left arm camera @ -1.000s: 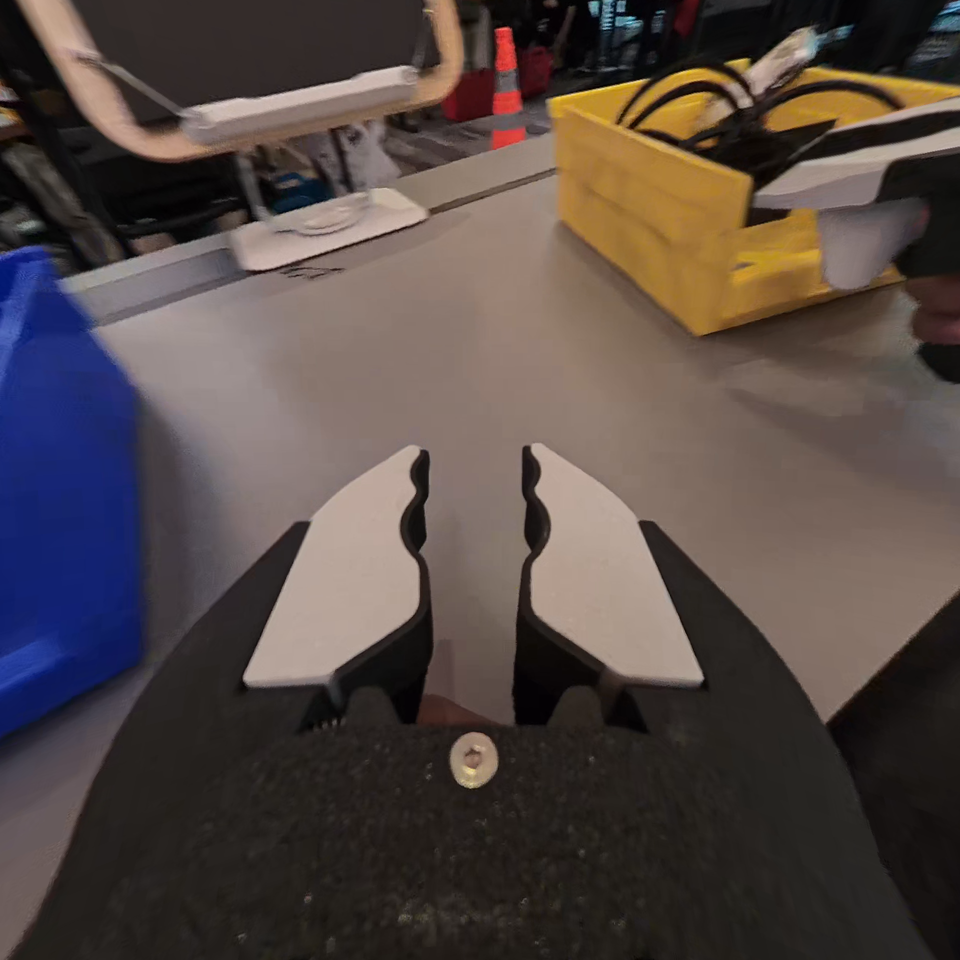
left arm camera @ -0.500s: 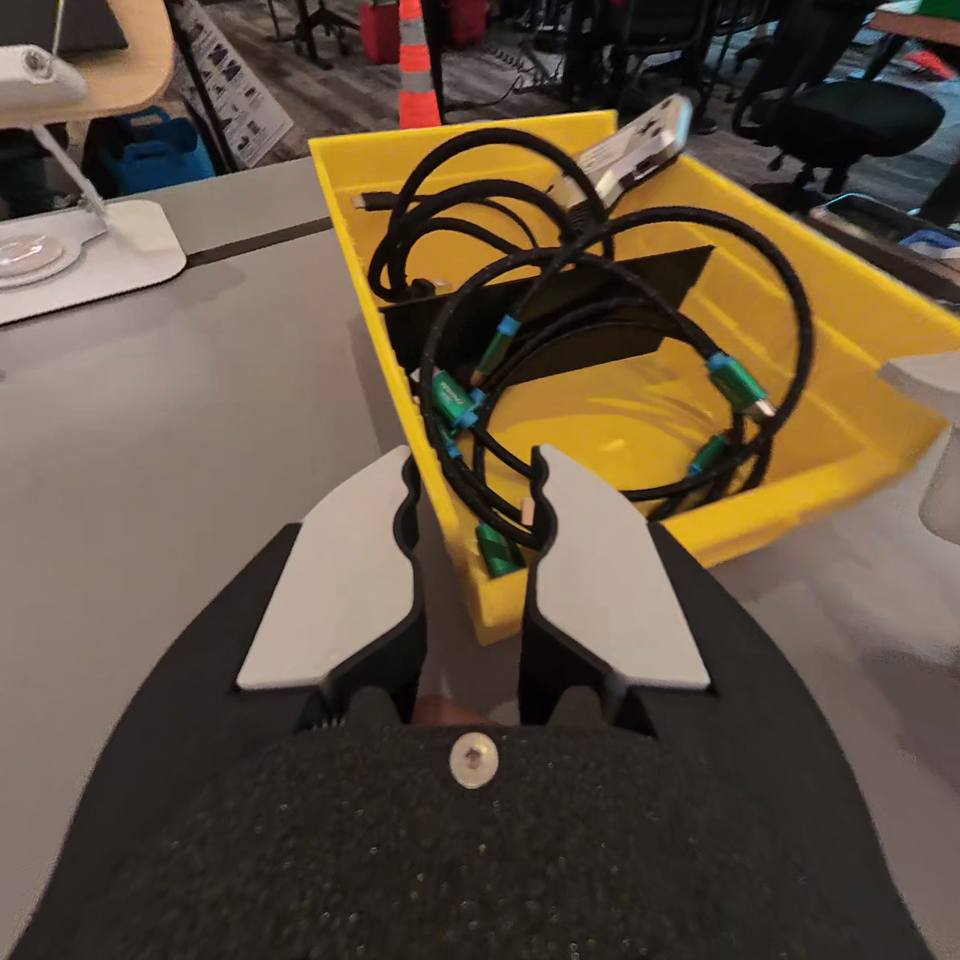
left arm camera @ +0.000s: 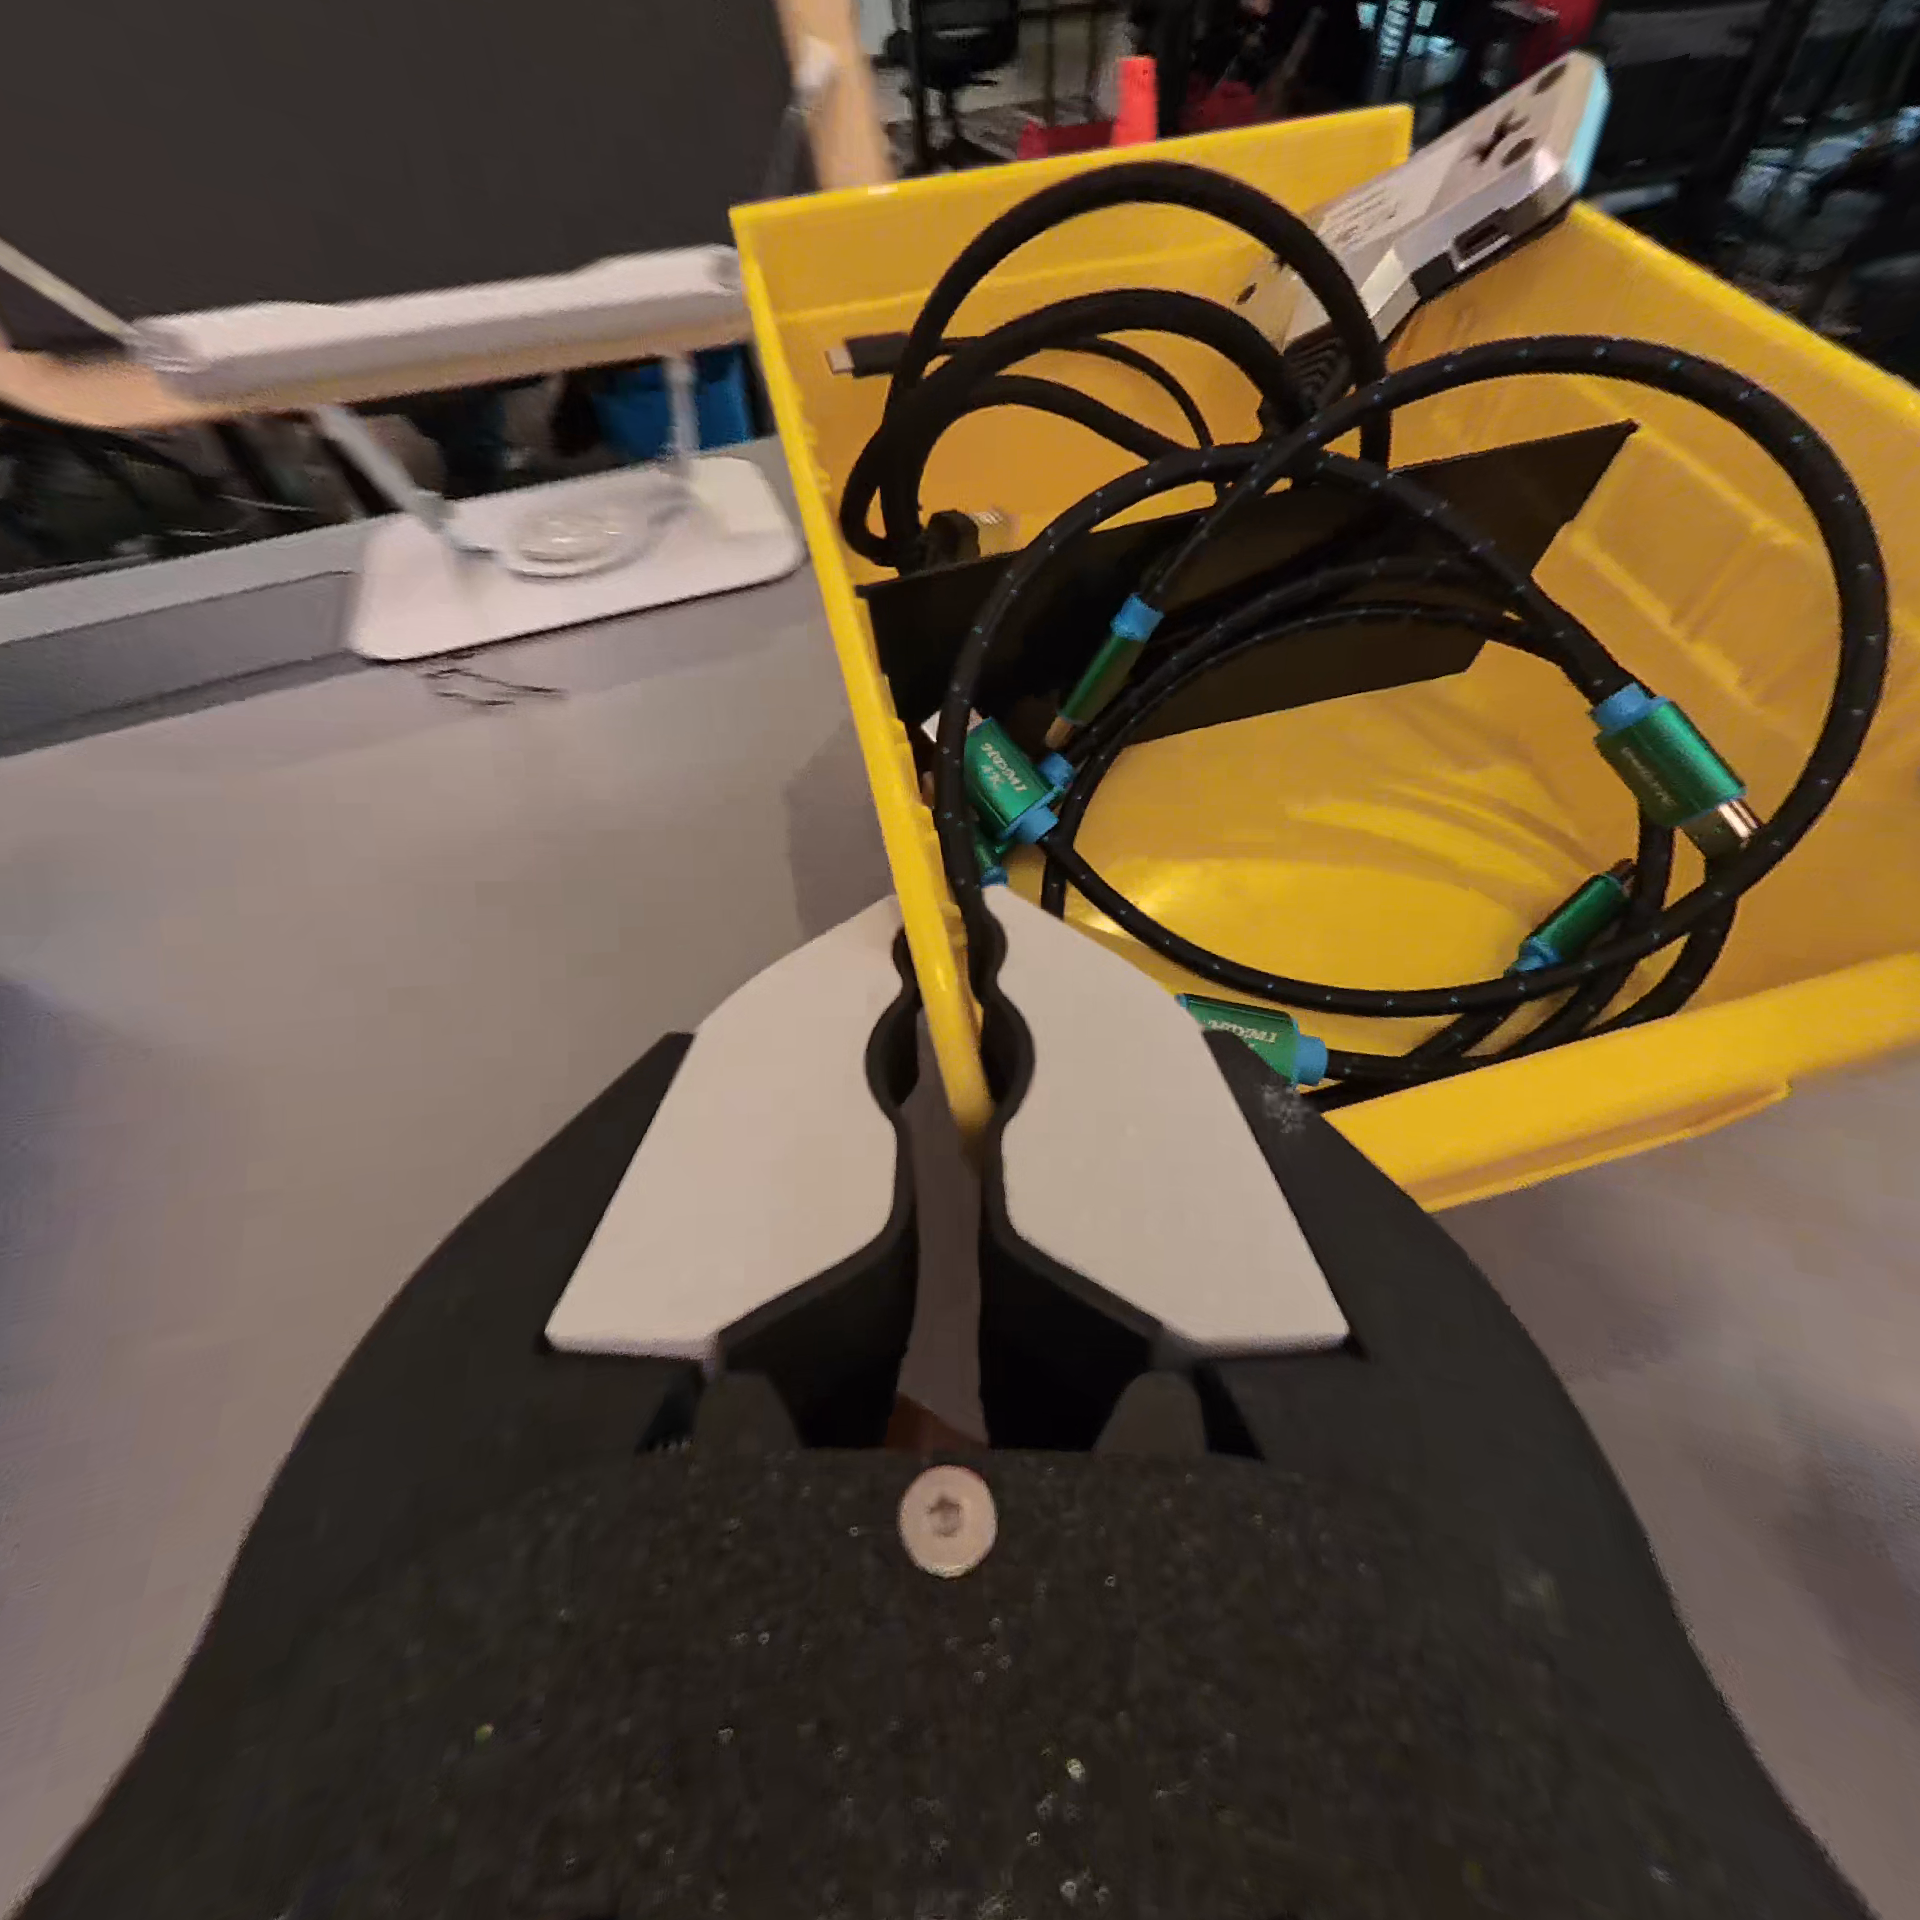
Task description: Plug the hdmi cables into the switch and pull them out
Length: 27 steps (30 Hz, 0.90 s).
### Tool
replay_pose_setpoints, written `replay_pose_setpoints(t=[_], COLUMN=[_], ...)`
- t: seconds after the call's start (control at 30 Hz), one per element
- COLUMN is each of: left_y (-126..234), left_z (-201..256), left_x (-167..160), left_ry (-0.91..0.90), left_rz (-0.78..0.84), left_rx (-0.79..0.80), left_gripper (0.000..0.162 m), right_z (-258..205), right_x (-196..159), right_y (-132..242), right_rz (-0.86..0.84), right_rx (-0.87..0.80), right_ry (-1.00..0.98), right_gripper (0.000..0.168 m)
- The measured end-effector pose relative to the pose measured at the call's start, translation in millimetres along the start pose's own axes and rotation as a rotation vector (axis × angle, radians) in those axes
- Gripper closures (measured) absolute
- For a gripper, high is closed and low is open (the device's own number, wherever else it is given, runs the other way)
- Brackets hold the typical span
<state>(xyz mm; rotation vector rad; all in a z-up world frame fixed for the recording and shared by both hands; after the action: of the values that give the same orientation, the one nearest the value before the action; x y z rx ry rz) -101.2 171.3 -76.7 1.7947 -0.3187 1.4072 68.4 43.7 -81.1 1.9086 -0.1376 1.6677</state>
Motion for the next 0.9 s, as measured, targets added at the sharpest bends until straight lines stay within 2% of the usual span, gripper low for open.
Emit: replay_pose_setpoints(t=[0.13,0.23,0.33,0.43,0.5,0.57,0.67,0.7,0.8,0.9], left_y=[36,58,66,62,62,66,96,109,153,202], left_z=[-74,-120,-154,-174,-174,-169,-178,-190,-261,-372], left_x=[-11,-31,-54,-73,-72,-68,-56,-53,-59,-96], left_ry=[0.061,0.115,0.165,0.192,0.210,0.205,0.247,0.253,0.206,0.130], left_rz=[-0.002,-0.030,-0.079,-0.103,-0.113,-0.113,0.019,0.056,0.094,-0.004], left_rx=[0.105,0.175,0.205,0.214,0.131,0.037,-0.008,0.011,0.214,0.561], left_gripper=[0.157,0.157,0.158,0.157,0.155,0.139,0.130,0.129,0.129,0.128], right_z=[-79,-134,-175,-199,-199,-200,-191,-183,-154,-129], right_x=[9,-1,-22,-40,-40,-40,-47,-48,-48,-41], right_y=[-7,-11,-14,-18,-20,-19,-9,-5,3,1], right_rz=[0.020,-0.007,-0.072,-0.106,-0.112,-0.111,-0.142,-0.139,-0.116,-0.117], right_rx=[0.135,0.214,0.267,0.317,0.308,0.386,0.505,0.517,0.513,0.484], right_ry=[0.045,0.073,0.078,0.194,0.234,0.248,0.309,0.327,0.337,0.223], right_gripper=[0.166,0.166,0.165,0.162,0.161,0.156,0.119,0.119,0.118,0.123])
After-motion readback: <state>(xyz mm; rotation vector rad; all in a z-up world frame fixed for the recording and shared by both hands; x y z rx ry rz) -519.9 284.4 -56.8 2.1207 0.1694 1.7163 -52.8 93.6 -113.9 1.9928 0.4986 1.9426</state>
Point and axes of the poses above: each gripper's, where its closed fingertips meet, y back along the fingers, x out of its top, z = x × y across the jaws, the point moved 3 cm from there along y, back along the fingers, and after that the axes turned 7 degrees about -z, right-handed, at the moved point
